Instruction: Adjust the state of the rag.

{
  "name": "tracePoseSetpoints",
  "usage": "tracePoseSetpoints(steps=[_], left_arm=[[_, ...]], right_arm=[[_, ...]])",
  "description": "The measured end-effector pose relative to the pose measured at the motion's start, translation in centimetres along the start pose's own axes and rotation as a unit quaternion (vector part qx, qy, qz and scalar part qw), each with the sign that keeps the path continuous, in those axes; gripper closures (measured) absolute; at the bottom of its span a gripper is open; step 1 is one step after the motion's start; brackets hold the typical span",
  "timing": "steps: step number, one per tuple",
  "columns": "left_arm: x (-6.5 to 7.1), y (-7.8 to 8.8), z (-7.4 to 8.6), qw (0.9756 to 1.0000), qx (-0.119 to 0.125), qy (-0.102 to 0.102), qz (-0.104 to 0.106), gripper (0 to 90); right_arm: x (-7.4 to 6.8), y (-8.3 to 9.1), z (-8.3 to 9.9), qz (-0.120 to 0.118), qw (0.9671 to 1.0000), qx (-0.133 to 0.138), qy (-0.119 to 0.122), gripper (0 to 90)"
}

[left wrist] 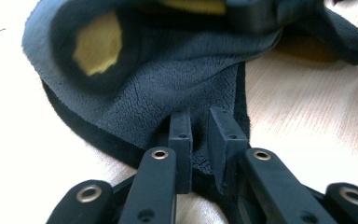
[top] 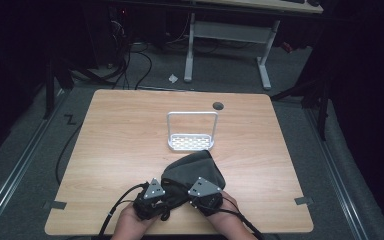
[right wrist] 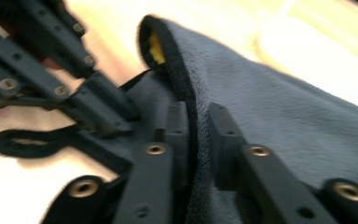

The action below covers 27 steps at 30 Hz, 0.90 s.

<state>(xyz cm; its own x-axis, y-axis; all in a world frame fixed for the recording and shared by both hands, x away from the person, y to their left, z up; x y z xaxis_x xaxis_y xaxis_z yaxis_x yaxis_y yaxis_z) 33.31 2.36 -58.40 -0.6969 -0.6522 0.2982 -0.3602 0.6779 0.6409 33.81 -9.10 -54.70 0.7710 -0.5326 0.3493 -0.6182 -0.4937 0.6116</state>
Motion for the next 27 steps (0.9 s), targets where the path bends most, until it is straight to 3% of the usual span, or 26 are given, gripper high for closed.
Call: tracePoseSetpoints(steps=[5, 7, 8, 9, 10, 12, 13, 14, 17, 18, 20, 27], left_arm=[[0.0, 0.0, 0.0, 1.0, 0.0, -0.001, 0.0, 79.7], [0.0, 0.0, 0.0, 1.0, 0.0, 0.0, 0.0, 79.7], [0.0, 0.0, 0.0, 1.0, 0.0, -0.001, 0.001, 79.7], [0.0, 0.0, 0.0, 1.0, 0.0, -0.001, 0.001, 79.7], [0.0, 0.0, 0.0, 1.0, -0.001, -0.001, 0.001, 79.7], [0.0, 0.0, 0.0, 1.0, -0.001, -0.001, 0.002, 79.7], [0.0, 0.0, 0.0, 1.0, -0.001, -0.001, 0.003, 79.7], [0.0, 0.0, 0.0, 1.0, -0.001, -0.001, 0.003, 79.7], [0.0, 0.0, 0.0, 1.0, -0.001, -0.001, 0.004, 79.7], [0.0, 0.0, 0.0, 1.0, -0.001, -0.001, 0.004, 79.7], [-0.1, 0.0, 0.0, 1.0, -0.001, 0.0, 0.005, 79.7], [-0.6, 0.2, 0.0, 1.0, -0.003, -0.003, 0.0, 79.8]], right_arm=[[1.9, 1.4, 0.5, 0.024, 0.9995, 0.012, -0.015, 83.4], [3.5, 2.5, 1.6, 0.038, 0.9986, 0.012, -0.036, 83.3], [3.5, 2.5, 1.6, 0.038, 0.9986, 0.012, -0.036, 83.3], [4.7, 3.2, 2.4, 0.048, 0.9973, 0.014, -0.053, 83.3], [4.7, 3.2, 2.4, 0.048, 0.9973, 0.014, -0.053, 83.3], [6.4, 4.2, 3.7, 0.068, 0.9953, 0.01, -0.068, 83.3], [6.4, 4.2, 3.7, 0.068, 0.9953, 0.01, -0.068, 83.3], [7.5, 4.8, 4.7, 0.079, 0.9932, 0.007, -0.084, 83.4], [8.6, 5.4, 5.6, 0.094, 0.991, 0.003, -0.096, 83.4], [9.8, 6.1, 6.5, 0.11, 0.9881, 0.0, -0.107, 83.4], [10.2, 6.4, 6.9, 0.117, 0.9869, -0.001, -0.111, 83.3], [13.8, 8.3, 10.8, 0.16, 0.9732, -0.019, -0.164, 83.1]])
Point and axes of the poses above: each handheld gripper's, and its own axes: y roughly backward along the jaws, z roughly out of its underside, x roughly to its right, the point moved 8 cm from there along -y, roughly forward along the jaws, and after that the axes turned 13 degrees about y, right-handed, at the moved point
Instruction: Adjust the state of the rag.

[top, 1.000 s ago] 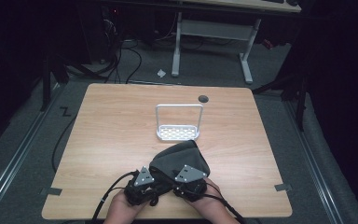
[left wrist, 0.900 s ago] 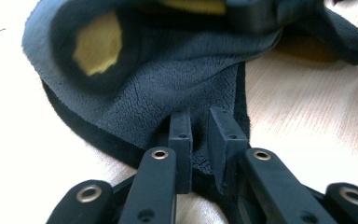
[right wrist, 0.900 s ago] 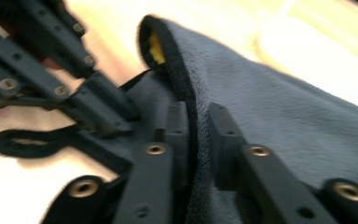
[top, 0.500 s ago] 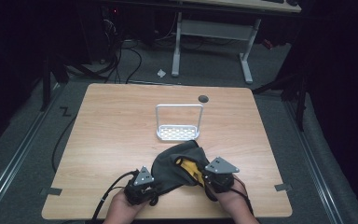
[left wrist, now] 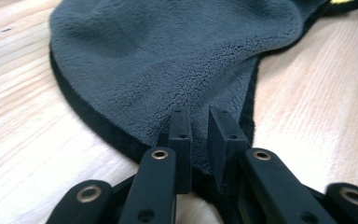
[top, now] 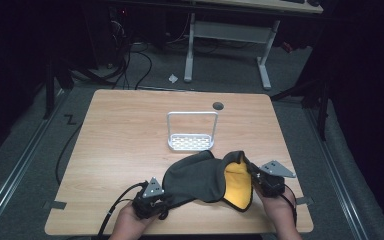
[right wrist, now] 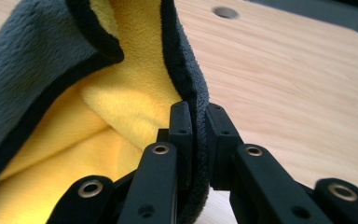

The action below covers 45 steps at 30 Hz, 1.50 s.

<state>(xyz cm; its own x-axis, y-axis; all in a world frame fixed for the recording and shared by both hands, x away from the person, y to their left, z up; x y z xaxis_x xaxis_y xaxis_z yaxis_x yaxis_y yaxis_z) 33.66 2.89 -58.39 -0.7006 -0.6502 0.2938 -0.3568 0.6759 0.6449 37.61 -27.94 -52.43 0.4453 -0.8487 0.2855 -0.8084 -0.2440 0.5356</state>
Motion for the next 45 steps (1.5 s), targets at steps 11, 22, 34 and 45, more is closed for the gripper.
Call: tracePoseSetpoints(steps=[11, 22, 34, 45], left_arm=[[-4.3, 3.0, 0.8, 0.9984, 0.0, 0.042, -0.037, 80.2], [-3.8, 4.4, 2.1, 0.9985, 0.013, 0.049, -0.02, 72.1], [-3.0, 3.0, 1.6, 0.9991, 0.012, 0.001, -0.04, 52.5], [-3.5, 1.7, 0.1, 0.9989, 0.013, 0.001, -0.045, 57.9]], right_arm=[[0.9, -1.6, 2.7, -0.006, 0.9989, -0.043, -0.017, 82.2], [0.6, -3.6, 4.4, -0.022, 0.9962, -0.082, -0.023, 72.9], [1.6, -1.3, 3.8, -0.004, 0.9976, -0.051, -0.047, 65.6], [2.4, 2.9, 4.8, 0.035, 0.9961, -0.036, -0.072, 63.0]])
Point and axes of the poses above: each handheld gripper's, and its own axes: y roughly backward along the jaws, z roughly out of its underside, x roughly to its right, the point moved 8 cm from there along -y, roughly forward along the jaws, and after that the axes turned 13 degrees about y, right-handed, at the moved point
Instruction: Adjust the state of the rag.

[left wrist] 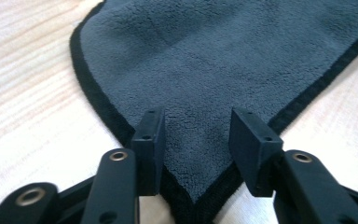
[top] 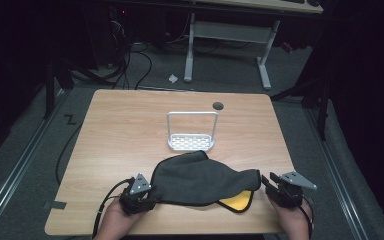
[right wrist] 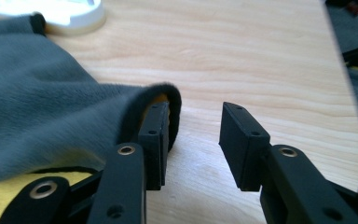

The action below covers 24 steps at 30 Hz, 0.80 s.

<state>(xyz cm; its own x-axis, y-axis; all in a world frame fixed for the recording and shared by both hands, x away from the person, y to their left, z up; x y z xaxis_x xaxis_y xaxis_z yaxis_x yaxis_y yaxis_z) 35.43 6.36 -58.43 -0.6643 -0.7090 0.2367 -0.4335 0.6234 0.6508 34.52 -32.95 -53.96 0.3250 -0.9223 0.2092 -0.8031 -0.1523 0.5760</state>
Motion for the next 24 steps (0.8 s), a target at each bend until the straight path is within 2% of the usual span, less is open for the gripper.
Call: tracePoseSetpoints(steps=[4, 6, 10, 13, 14, 15, 17, 20, 24], left_arm=[[-0.2, -0.3, -0.3, 0.9999, 0.008, -0.004, -0.01, 63.1], [-0.4, -0.4, -0.4, 0.9999, 0.009, 0.0, -0.014, 66.7], [-0.6, -0.3, -0.4, 0.9997, 0.012, 0.005, -0.02, 76.1], [-0.6, -0.2, -0.3, 0.9998, 0.01, 0.005, -0.019, 83.6], [-0.6, -0.2, -0.3, 0.9998, 0.007, 0.004, -0.02, 85.7], [-0.5, -0.2, -0.3, 0.9997, 0.01, 0.003, -0.022, 87.5], [-0.5, -0.2, -0.2, 0.9997, 0.008, 0.002, -0.022, 88.4], [-0.5, 0.1, 0.0, 0.9997, 0.007, 0.002, -0.024, 88.9], [-0.4, 1.3, 1.1, 0.9997, 0.004, 0.011, -0.023, 89.0]], right_arm=[[-0.5, 1.7, -0.6, 0.002, 0.9997, 0.026, 0.003, 61.7], [-1.4, 2.1, -0.7, -0.013, 0.9994, 0.031, 0.006, 58.8], [-3.6, 1.3, 0.0, -0.048, 0.9988, 0.013, 0.005, 46.3], [-4.5, 0.4, 0.8, -0.065, 0.9979, -0.007, 0.005, 44.3], [-4.8, 0.1, 1.0, -0.067, 0.9975, -0.017, 0.009, 45.7], [-5.0, -0.5, 1.4, -0.07, 0.9968, -0.031, 0.022, 50.7], [-5.3, -1.0, 1.5, -0.076, 0.9957, -0.041, 0.032, 57.2], [-5.8, -1.8, 1.3, -0.089, 0.9938, -0.048, 0.046, 70.6], [-6.8, -2.8, 0.6, -0.097, 0.9908, -0.054, 0.078, 78.3]])
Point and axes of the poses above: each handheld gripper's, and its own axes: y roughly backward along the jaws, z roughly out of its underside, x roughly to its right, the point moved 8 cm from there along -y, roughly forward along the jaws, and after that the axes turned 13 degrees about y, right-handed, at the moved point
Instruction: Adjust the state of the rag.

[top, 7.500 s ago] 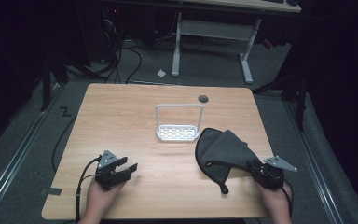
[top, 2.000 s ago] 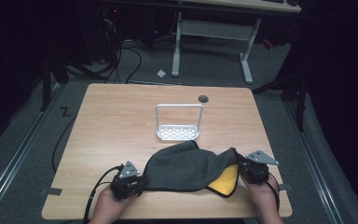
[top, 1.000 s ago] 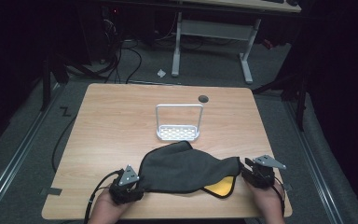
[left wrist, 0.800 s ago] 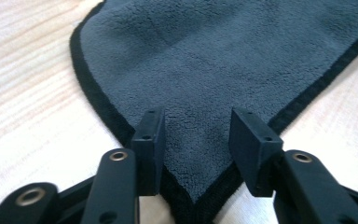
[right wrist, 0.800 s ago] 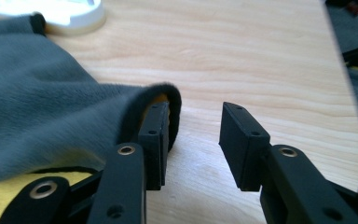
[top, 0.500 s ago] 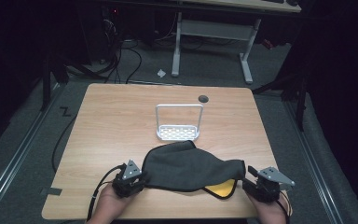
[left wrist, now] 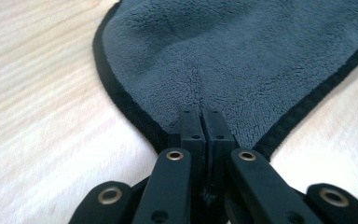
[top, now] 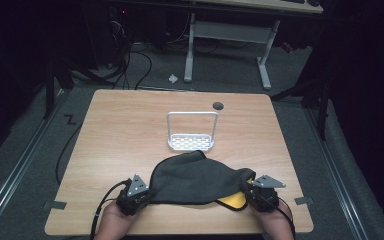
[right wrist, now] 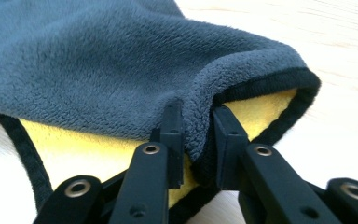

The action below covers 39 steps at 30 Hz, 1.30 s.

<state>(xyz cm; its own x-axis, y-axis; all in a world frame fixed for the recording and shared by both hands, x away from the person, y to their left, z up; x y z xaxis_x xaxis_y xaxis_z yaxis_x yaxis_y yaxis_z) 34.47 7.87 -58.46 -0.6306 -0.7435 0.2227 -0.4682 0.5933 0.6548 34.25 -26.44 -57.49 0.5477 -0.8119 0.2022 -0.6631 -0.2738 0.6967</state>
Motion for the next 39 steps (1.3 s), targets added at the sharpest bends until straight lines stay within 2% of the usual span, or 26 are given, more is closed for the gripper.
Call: tracePoseSetpoints(steps=[3, 7, 9, 11, 13, 15, 16, 17, 18, 20, 22, 24, 26, 28, 29, 30, 33, 35, 39], left_arm=[[0.3, 1.2, 1.2, 0.9999, -0.006, 0.01, -0.002, 89.0], [1.1, 3.2, 3.1, 0.9998, -0.012, 0.013, -0.008, 89.2], [1.2, 4.0, 3.4, 0.9998, -0.007, 0.018, -0.008, 89.2], [1.2, 5.2, 2.6, 0.9991, 0.025, 0.033, 0.005, 89.4], [1.1, 6.7, 0.8, 0.9961, 0.073, 0.046, 0.019, 89.4], [0.9, 7.2, -0.6, 0.9947, 0.093, 0.038, 0.021, 89.4], [0.6, 7.3, -1.9, 0.994, 0.103, 0.032, 0.019, 89.4], [0.3, 7.3, -3.0, 0.9923, 0.115, 0.037, 0.025, 89.4], [-0.1, 7.1, -4.2, 0.9909, 0.126, 0.038, 0.029, 89.4], [-1.1, 6.3, -6.7, 0.99, 0.137, 0.029, 0.019, 89.4], [-2.0, 4.9, -9.0, 0.9886, 0.146, 0.033, 0.018, 89.3], [-3.0, 2.8, -10.6, 0.9898, 0.139, 0.028, -0.003, 89.3], [-4.2, 0.0, -11.5, 0.9926, 0.116, 0.03, -0.019, 89.2], [-5.3, -2.8, -11.3, 0.9958, 0.078, 0.034, -0.033, 89.2], [-5.6, -3.7, -11.0, 0.9967, 0.063, 0.033, -0.04, 89.2], [-6.0, -5.0, -10.3, 0.9976, 0.038, 0.031, -0.05, 89.2], [-5.9, -6.6, -8.7, 0.9981, 0.001, 0.012, -0.061, 89.2], [-5.5, -6.6, -8.1, 0.9978, 0.008, -0.001, -0.066, 89.1], [-5.0, -5.8, -7.1, 0.998, 0.015, 0.002, -0.061, 89.2]], right_arm=[[-1.0, -0.3, -0.4, -0.012, 0.9997, -0.002, 0.02, 79.4], [-3.2, 0.1, -0.8, -0.03, 0.9981, -0.002, 0.054, 80.1], [-3.8, 0.7, -1.2, -0.028, 0.9971, 0.01, 0.07, 80.6], [-3.9, 1.5, -2.0, -0.022, 0.9968, 0.032, 0.07, 80.8], [-3.5, 2.5, -2.9, -0.014, 0.9963, 0.061, 0.058, 80.9], [-2.8, 3.5, -3.8, -0.003, 0.9951, 0.088, 0.045, 80.9], [-2.5, 3.8, -4.2, 0.005, 0.9945, 0.095, 0.044, 80.8], [-1.8, 4.1, -4.8, 0.015, 0.9935, 0.105, 0.04, 80.8], [-1.1, 4.2, -5.4, 0.022, 0.9928, 0.112, 0.036, 80.7], [0.2, 4.0, -6.4, 0.035, 0.9917, 0.121, 0.026, 80.7], [1.6, 3.4, -7.1, 0.047, 0.9911, 0.123, 0.014, 80.5], [3.0, 2.2, -7.5, 0.054, 0.9916, 0.118, -0.001, 80.4], [4.1, 0.4, -7.4, 0.058, 0.9935, 0.097, -0.01, 80.4], [4.8, -1.8, -6.6, 0.058, 0.9959, 0.067, -0.019, 80.5], [5.0, -2.9, -6.1, 0.053, 0.9972, 0.048, -0.021, 80.5], [5.1, -3.6, -5.8, 0.052, 0.9978, 0.037, -0.018, 80.5], [5.0, -5.7, -4.4, 0.047, 0.9989, -0.005, -0.006, 80.4], [4.9, -5.9, -4.1, 0.043, 0.9991, -0.006, -0.005, 80.5], [4.4, -5.5, -3.5, 0.037, 0.9993, -0.002, -0.003, 80.5]])
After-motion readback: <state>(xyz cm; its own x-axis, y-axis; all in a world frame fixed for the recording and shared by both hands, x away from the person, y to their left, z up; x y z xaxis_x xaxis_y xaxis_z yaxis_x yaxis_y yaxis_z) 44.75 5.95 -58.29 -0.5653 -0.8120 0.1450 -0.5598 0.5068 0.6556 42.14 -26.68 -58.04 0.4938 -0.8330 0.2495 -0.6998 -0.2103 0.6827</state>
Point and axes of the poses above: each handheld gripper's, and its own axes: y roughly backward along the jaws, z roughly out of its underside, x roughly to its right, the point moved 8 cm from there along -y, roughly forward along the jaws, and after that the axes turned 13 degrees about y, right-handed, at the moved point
